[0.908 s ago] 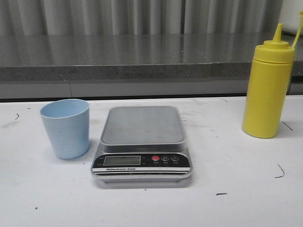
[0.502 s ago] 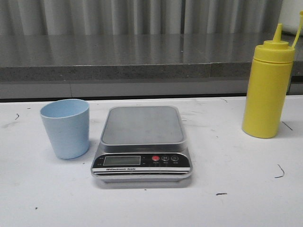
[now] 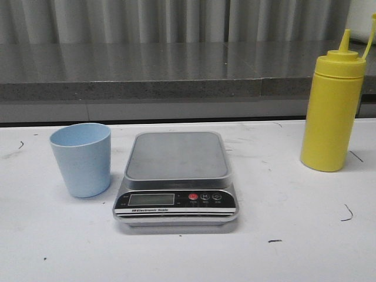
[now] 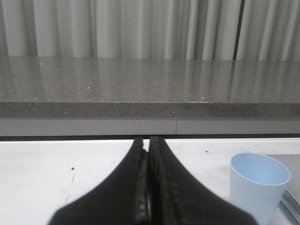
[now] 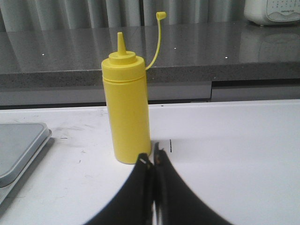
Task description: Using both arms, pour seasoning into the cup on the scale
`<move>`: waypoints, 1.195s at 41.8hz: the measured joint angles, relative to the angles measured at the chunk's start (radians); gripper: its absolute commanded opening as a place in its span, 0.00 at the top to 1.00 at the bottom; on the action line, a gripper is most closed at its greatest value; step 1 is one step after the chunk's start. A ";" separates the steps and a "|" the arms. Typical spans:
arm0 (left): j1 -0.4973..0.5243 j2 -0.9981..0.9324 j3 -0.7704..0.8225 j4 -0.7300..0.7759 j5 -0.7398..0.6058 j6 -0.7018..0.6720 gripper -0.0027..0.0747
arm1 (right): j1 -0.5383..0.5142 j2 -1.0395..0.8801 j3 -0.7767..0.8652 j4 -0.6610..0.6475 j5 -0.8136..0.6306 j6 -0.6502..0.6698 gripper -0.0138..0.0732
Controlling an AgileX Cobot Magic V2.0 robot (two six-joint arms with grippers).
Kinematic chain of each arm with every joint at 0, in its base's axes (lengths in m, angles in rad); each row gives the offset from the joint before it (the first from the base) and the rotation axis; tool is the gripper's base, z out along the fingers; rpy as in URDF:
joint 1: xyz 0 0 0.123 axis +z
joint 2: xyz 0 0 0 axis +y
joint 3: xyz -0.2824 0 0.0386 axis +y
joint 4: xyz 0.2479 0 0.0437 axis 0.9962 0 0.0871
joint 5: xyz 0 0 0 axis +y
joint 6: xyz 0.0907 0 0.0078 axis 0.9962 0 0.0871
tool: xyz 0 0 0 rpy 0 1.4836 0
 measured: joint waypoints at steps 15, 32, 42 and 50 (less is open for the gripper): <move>0.000 0.000 -0.061 -0.023 -0.016 0.000 0.99 | 0.000 0.000 -0.072 -0.022 0.016 -0.002 0.92; 0.000 0.170 -0.526 -0.027 0.339 0.000 0.99 | 0.000 0.161 -0.522 -0.087 0.326 -0.013 0.92; 0.000 0.327 -0.599 -0.027 0.486 0.000 0.99 | 0.000 0.387 -0.617 -0.091 0.452 -0.013 0.92; 0.000 0.408 -0.599 -0.027 0.531 0.000 0.99 | 0.000 0.523 -0.617 -0.091 0.479 -0.015 0.92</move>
